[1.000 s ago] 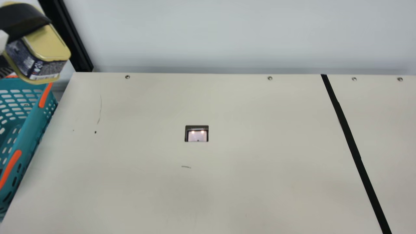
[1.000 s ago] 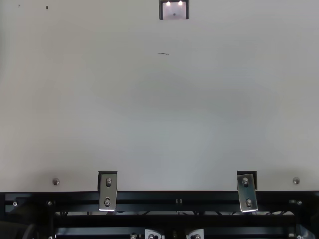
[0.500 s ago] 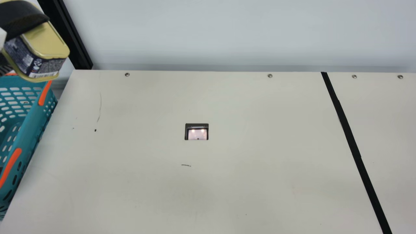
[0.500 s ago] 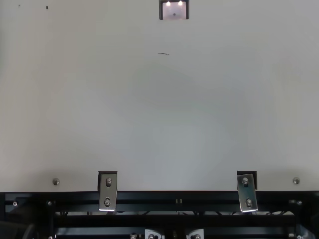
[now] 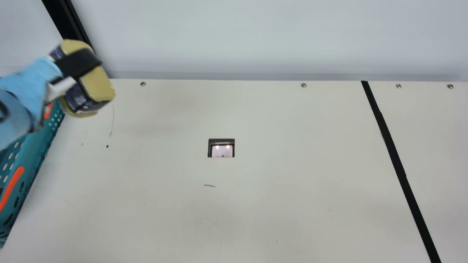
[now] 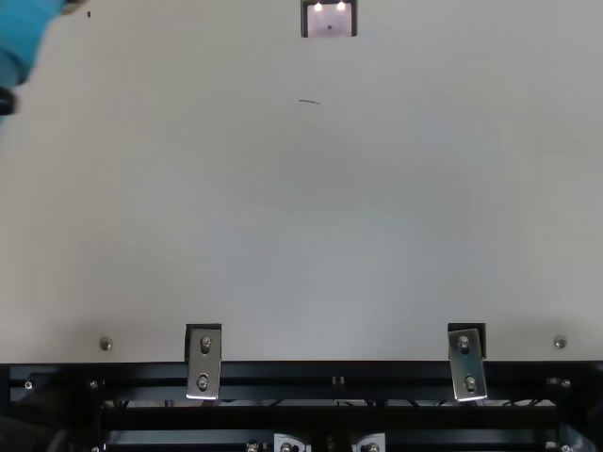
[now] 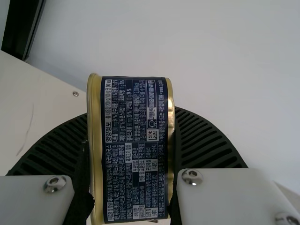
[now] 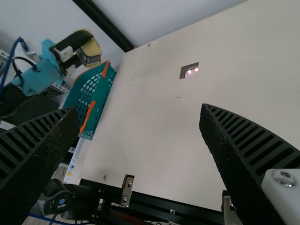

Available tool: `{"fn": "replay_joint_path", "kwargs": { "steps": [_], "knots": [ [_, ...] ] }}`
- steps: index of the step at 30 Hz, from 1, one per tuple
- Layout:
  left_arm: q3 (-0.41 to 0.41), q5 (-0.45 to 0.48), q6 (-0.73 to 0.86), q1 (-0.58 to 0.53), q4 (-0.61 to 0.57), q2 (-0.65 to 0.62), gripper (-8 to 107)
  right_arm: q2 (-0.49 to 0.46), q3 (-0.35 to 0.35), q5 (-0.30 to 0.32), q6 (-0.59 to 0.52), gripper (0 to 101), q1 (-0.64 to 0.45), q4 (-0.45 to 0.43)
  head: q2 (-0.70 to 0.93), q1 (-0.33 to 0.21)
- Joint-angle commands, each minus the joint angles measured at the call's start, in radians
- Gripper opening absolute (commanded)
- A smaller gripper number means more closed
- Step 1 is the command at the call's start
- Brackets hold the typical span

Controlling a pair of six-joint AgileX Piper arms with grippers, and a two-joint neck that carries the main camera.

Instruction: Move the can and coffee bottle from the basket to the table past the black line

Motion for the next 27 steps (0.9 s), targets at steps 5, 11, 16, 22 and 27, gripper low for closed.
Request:
{"fn": "replay_joint_path", "kwargs": {
  "steps": [5, 11, 16, 22, 27],
  "knots": [
    [0.099, -0.249, 0.061, -0.139, -0.016, 0.095, 10, 0.000, 0.000, 0.000, 0.000, 101, 0.000, 0.000, -0.007, -0.003],
    [0.129, -0.403, 0.035, -0.263, 0.030, 0.195, 10, 0.000, 0.000, 0.000, 0.000, 101, 0.000, 0.000, -0.007, -0.003],
    [0.123, -0.505, -0.023, -0.296, 0.134, 0.301, 10, 0.000, 0.000, 0.000, 0.000, 101, 0.000, 0.000, -0.007, -0.003],
    [0.081, -0.590, -0.065, -0.296, 0.242, 0.431, 10, 0.000, 0.000, 0.000, 0.000, 101, 0.000, 0.000, -0.007, -0.003],
    [0.025, -0.633, -0.080, -0.294, 0.306, 0.527, 10, 0.000, 0.000, 0.000, 0.000, 101, 0.000, 0.000, -0.007, -0.003]
  ]
}}
